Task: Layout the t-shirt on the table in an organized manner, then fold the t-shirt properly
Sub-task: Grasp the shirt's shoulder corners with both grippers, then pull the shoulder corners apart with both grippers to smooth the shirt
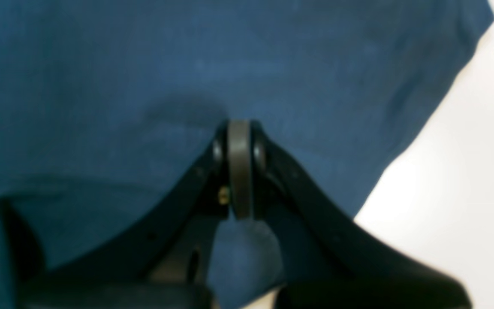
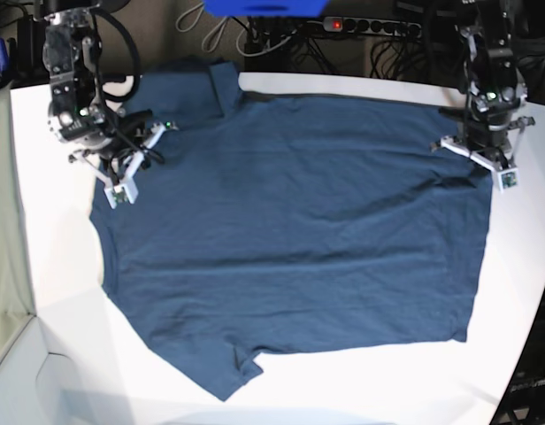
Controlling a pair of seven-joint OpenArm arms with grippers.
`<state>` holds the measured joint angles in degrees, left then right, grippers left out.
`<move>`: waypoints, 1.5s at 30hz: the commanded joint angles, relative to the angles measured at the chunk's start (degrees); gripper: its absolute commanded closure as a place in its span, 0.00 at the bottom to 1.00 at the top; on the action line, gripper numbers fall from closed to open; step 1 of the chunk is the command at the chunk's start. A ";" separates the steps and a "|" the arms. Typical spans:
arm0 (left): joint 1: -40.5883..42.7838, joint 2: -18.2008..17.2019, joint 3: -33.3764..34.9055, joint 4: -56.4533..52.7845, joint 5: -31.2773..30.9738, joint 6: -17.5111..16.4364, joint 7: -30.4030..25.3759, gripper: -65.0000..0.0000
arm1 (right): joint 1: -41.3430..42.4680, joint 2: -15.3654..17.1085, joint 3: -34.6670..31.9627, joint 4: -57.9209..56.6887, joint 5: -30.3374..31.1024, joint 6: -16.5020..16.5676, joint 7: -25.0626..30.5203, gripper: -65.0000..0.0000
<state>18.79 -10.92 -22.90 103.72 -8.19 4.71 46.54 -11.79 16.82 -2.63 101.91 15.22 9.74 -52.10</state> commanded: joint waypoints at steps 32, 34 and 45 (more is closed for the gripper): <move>1.39 2.96 -20.49 -7.68 0.67 -19.96 -1.58 0.48 | -13.48 0.46 5.75 7.32 0.47 -0.11 9.85 0.49; 1.30 2.79 -21.28 -8.47 0.49 -19.96 -1.58 0.48 | -13.75 0.46 5.75 7.32 0.47 -0.11 9.85 0.49; -2.21 0.59 -21.10 -14.27 0.41 -20.05 -1.67 0.48 | -13.75 0.46 5.75 7.23 0.47 -0.02 9.77 0.49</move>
<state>17.21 -9.65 -44.05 88.64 -8.03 -15.27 45.36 -25.61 16.67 2.83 108.12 15.44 9.76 -43.44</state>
